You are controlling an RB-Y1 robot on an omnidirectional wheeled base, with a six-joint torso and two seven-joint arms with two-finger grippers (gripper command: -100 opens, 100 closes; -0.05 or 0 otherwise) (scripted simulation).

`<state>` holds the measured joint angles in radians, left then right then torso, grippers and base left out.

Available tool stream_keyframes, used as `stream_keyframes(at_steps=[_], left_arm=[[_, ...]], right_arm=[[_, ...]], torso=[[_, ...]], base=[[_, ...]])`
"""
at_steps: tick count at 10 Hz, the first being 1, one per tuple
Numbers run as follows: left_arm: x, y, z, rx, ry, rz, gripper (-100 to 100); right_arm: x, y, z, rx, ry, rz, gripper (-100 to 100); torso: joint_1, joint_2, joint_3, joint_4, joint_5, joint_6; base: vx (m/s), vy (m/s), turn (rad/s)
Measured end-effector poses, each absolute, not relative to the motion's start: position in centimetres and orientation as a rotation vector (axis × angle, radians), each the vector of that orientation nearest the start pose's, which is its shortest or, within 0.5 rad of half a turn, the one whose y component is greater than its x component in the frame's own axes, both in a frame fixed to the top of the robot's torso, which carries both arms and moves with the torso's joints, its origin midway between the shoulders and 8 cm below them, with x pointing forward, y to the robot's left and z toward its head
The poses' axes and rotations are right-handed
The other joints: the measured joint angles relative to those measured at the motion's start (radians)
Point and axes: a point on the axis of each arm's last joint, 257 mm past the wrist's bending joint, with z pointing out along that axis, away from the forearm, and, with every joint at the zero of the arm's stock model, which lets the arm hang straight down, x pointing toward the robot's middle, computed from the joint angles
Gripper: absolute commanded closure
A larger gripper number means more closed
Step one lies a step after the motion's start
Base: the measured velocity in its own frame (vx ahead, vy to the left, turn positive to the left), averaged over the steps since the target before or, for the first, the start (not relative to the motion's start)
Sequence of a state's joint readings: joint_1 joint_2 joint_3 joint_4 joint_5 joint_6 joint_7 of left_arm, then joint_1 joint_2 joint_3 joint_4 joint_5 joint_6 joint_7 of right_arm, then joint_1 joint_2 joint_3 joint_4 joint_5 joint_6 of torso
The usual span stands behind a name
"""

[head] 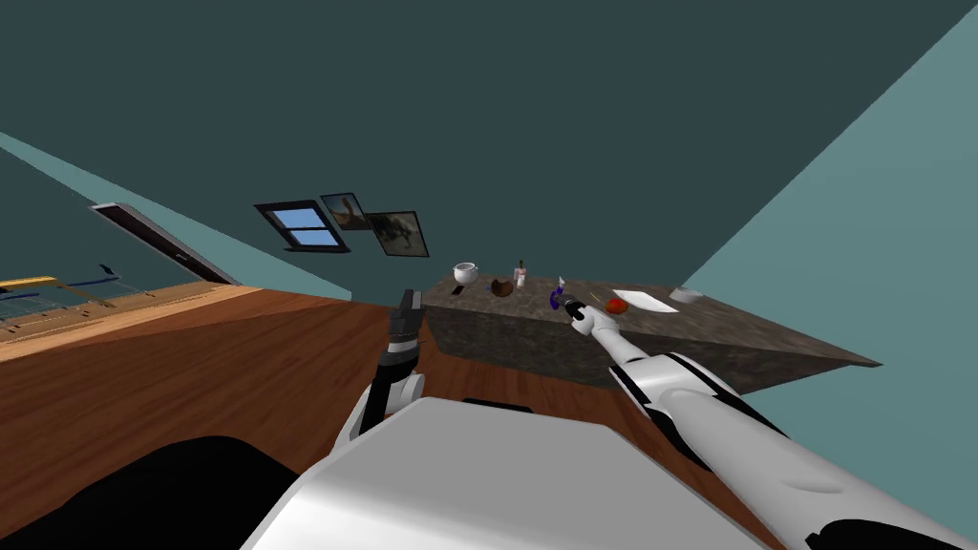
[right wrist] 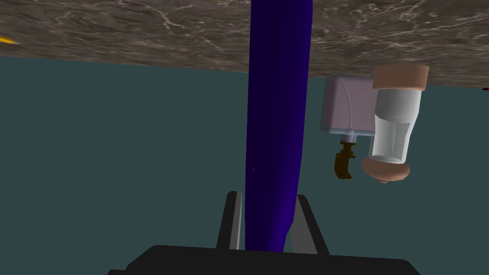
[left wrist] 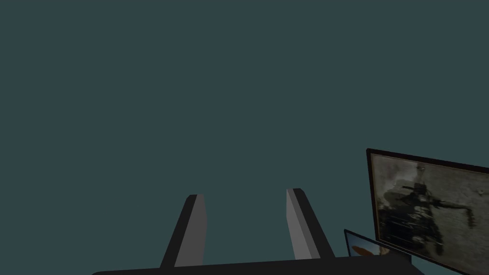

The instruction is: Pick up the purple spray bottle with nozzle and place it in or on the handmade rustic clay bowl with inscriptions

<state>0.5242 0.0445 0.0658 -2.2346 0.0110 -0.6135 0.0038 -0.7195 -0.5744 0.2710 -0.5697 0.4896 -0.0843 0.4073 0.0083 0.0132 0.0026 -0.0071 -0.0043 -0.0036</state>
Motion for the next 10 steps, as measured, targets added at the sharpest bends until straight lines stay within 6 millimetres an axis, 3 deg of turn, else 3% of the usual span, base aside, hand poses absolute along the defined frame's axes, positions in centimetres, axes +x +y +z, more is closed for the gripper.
stream_keyframes(at_steps=[2, 5, 10], left_arm=[[32.8, 29.8, 2.0, -0.585, 0.607, -1.252, 0], [32.8, 29.8, 2.0, -0.585, 0.607, -1.252, 0], [32.8, 29.9, 2.0, -0.585, 0.607, -1.251, 0]], right_arm=[[68.7, -41.8, -21.7, 0.057, 1.807, -0.096, 100], [69.2, -43.2, -20.4, 0.083, 1.801, -0.121, 100], [70.5, -43.3, -17.9, 0.109, 1.779, -0.148, 100]], torso=[[-0.001, -0.001, 0.0, 0.0, 0.0, 0.0], [-0.004, -0.01, -0.005, -0.001, 0.0, 0.001], [-0.005, -0.016, -0.009, -0.002, 0.0, 0.002]], base=[[-0.161, 0.095, 0.127], [-0.054, 0.084, 0.124], [0.013, 0.082, 0.038]])
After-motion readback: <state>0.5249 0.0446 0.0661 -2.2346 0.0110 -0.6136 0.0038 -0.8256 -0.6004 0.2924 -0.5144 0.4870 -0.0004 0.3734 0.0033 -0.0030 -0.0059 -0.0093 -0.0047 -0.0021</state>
